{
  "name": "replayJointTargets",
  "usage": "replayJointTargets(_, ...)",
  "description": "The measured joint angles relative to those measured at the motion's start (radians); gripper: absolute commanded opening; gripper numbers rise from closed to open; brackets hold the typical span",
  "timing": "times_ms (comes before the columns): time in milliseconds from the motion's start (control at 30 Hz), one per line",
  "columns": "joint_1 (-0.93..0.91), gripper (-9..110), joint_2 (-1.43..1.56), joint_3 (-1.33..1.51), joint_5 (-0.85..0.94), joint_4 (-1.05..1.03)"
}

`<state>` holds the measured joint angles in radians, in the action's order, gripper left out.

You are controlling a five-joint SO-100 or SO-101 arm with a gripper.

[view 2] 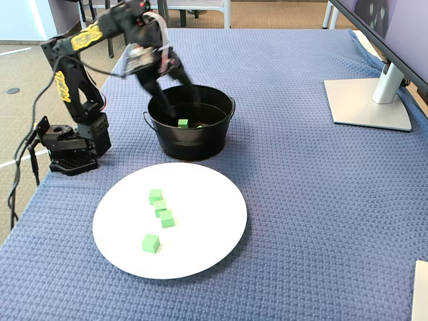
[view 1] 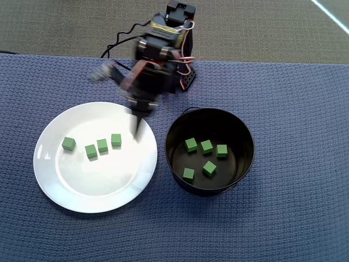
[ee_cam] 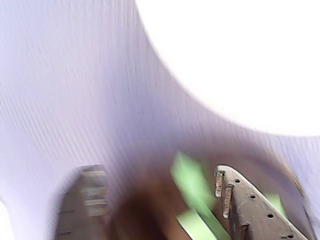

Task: Pick up the green cubes from the white plate and place them in the black recipient

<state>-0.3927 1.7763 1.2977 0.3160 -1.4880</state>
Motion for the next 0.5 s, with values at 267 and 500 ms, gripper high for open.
replayJointTargets(267,-0.276,20,-0.184,0.077,-0.054,0.189)
replayJointTargets(500,-0.390,22,-0.362,0.170,0.023,0.387)
